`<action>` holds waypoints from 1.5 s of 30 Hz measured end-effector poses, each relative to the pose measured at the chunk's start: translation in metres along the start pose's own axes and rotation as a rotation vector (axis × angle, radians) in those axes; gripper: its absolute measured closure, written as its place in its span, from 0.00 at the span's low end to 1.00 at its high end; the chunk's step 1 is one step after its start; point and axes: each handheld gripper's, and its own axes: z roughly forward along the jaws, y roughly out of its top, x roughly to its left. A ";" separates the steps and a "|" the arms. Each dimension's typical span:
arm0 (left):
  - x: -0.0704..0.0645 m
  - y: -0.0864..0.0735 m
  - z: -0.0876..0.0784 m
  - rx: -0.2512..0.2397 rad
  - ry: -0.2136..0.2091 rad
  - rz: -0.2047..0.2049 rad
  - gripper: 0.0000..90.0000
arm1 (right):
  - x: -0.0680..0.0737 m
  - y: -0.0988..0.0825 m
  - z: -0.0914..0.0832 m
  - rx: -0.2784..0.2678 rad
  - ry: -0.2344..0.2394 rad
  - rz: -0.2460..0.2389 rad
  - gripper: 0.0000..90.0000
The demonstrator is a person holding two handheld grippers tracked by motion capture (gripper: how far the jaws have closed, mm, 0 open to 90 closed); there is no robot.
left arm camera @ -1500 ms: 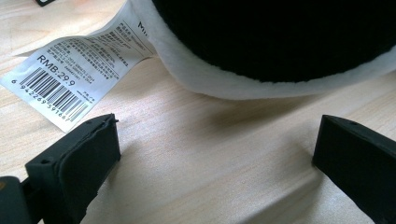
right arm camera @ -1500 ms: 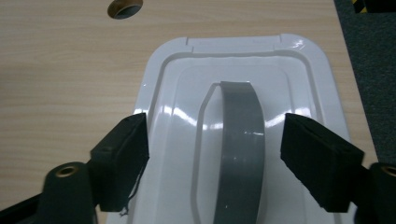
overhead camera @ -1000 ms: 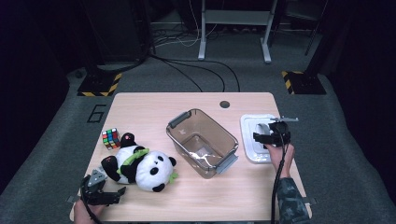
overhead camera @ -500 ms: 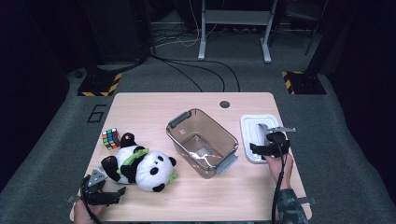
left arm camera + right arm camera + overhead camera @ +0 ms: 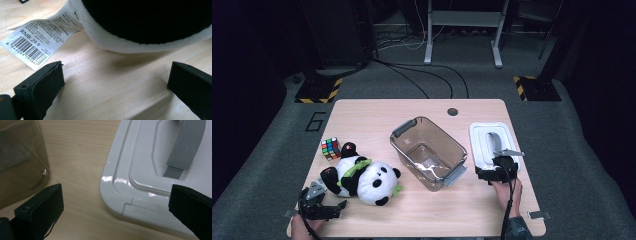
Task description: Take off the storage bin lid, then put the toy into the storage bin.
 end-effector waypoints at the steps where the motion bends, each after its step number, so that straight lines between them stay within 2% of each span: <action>1: 0.000 0.000 0.000 0.000 0.000 0.000 0.00 | 0.001 -0.003 -0.001 -0.002 -0.003 -0.002 0.00; 7: 0.000 0.000 -0.001 0.007 -0.003 0.001 0.00 | 0.008 -0.019 -0.006 -0.015 -0.003 -0.005 0.00; 19: 0.000 0.000 -0.001 0.007 -0.003 0.001 0.00 | 0.015 -0.053 -0.007 0.005 -0.023 -0.011 0.00; 23: -0.001 0.000 0.000 0.005 -0.007 -0.007 0.00 | 0.018 -0.062 -0.007 0.009 -0.046 -0.038 0.00; 27: 0.000 0.000 0.000 0.006 -0.008 -0.002 0.00 | 0.024 -0.066 -0.007 0.002 -0.085 -0.067 0.00; 30: 0.000 -0.001 0.000 -0.006 -0.014 0.000 0.00 | 0.024 -0.067 -0.007 -0.006 -0.089 -0.068 0.00; 33: 0.000 0.000 -0.001 0.005 -0.011 -0.001 0.00 | 0.024 -0.068 -0.007 -0.007 -0.090 -0.069 0.00; 45: -0.002 -0.002 -0.002 0.000 0.018 -0.017 0.00 | 0.024 -0.068 -0.007 -0.007 -0.091 -0.072 0.00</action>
